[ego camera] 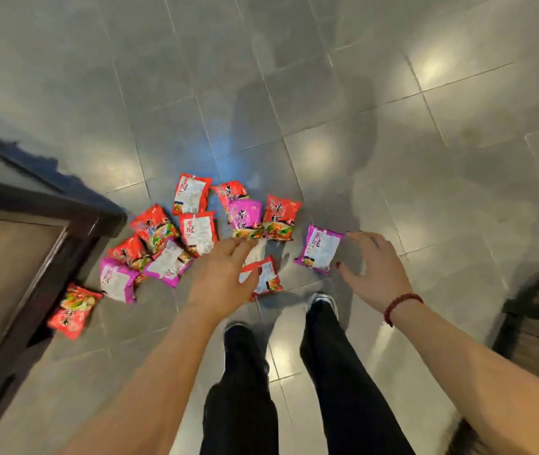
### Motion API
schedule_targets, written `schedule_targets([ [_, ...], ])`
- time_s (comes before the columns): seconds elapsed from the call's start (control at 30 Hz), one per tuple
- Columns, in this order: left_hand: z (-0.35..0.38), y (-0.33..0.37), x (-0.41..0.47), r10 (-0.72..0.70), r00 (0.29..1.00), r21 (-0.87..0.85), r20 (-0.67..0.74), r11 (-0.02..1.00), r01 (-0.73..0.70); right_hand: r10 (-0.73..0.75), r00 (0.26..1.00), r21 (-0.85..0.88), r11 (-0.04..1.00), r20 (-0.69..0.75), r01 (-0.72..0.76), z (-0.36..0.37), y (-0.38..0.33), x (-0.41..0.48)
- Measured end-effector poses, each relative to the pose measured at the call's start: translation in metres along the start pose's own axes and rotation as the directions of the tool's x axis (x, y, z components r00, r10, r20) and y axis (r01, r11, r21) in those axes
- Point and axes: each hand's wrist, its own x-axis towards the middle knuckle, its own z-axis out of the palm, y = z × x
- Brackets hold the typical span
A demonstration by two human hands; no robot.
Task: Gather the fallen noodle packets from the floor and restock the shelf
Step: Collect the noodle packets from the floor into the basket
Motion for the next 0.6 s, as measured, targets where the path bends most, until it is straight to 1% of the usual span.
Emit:
schedule_targets([
  [0.1, 0.056, -0.02, 0.028, -0.049, 0.999, -0.025, -0.013, 0.999, 0.049, 0.017, 0.999, -0.01, 1.0, 0.047, -0.016, 0.036, 0.034, 0.051],
  [0.17, 0.098, -0.039, 0.047, -0.089, 0.996, -0.02, 0.015, 0.996, 0.09, 0.035, 0.996, -0.025, 0.999, 0.076, -0.033, 0.067, 0.06, 0.083],
  [0.23, 0.143, -0.063, 0.063, -0.144, 0.984, -0.024, 0.108, 0.989, 0.148, 0.057, 0.993, -0.022, 0.998, 0.106, -0.055, 0.105, 0.086, 0.11],
  [0.33, 0.215, -0.1, 0.081, -0.224, 0.94, 0.067, 0.258, 0.975, 0.214, 0.068, 0.986, -0.043, 0.997, 0.155, -0.062, 0.165, 0.128, 0.149],
  [0.4, 0.257, -0.124, 0.091, -0.251, 0.924, 0.083, 0.29, 0.968, 0.237, 0.076, 0.98, -0.09, 0.994, 0.184, -0.06, 0.203, 0.153, 0.169],
  [0.5, 0.314, -0.16, 0.105, -0.245, 0.914, 0.132, 0.323, 0.968, 0.212, 0.084, 0.983, -0.121, 0.991, 0.164, -0.064, 0.256, 0.191, 0.196],
  [0.6, 0.36, -0.195, 0.109, -0.229, 0.906, 0.223, 0.355, 0.962, 0.156, 0.104, 0.988, -0.07, 0.993, 0.117, -0.096, 0.299, 0.216, 0.217],
])
